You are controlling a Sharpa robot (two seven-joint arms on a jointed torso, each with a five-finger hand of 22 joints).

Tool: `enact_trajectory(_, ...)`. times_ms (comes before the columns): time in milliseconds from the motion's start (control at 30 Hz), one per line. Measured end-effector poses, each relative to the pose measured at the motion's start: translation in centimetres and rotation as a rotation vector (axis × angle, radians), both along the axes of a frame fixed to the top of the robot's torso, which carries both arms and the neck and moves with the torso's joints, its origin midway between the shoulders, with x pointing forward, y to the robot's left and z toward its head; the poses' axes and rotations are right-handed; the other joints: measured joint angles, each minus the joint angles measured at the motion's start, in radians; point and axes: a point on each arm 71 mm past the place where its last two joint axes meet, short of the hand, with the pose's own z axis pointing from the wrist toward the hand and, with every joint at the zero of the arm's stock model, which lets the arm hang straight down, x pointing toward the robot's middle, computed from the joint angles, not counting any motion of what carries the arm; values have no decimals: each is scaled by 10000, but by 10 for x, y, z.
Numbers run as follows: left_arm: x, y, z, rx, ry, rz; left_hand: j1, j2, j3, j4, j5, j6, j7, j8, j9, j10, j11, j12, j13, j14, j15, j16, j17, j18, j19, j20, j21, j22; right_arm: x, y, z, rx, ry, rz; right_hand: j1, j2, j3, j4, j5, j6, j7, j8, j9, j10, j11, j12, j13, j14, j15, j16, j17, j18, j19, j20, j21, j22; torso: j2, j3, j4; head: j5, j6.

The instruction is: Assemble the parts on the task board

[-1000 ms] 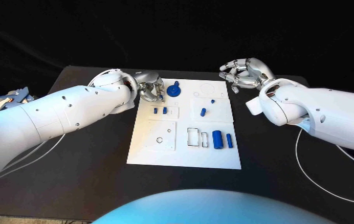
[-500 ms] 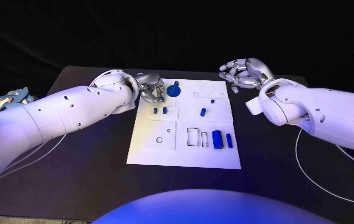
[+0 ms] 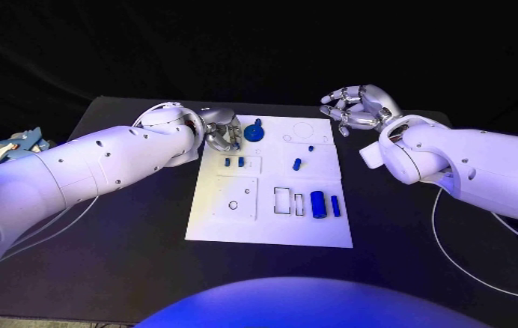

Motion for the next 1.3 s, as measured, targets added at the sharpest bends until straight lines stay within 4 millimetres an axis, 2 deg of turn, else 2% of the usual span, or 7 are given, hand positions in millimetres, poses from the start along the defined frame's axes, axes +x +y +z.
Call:
enact_trajectory(467, 0, -1, -1, 46, 54, 15, 0, 0, 27, -27, 0, 0, 0, 0, -1, 0, 0, 0, 0, 0, 0, 0, -13, 0, 0, 0, 0, -1, 0, 0, 0, 0, 4, 7, 0, 0, 0, 0, 0, 0, 0, 0, 1, 8, 8, 0, 0, 0, 0, 0, 0, 0, 0, 0, 0, 0, 1, 10, 9, -45, 0)
enact_trajectory(1300, 0, -5, -2, 88, 131, -70, 0, 0, -2, -56, 0, 125, -19, 0, 15, 110, -36, 0, 0, 0, 0, 0, -84, 0, 0, -1, 38, 38, 0, 1, 0, 5, 8, 17, 0, 0, 0, 0, 0, 1, 0, 0, 1, 16, 16, 0, 1, 0, 0, 0, 0, 0, 0, 0, 0, 1, -1, 7, 4, -30, 0)
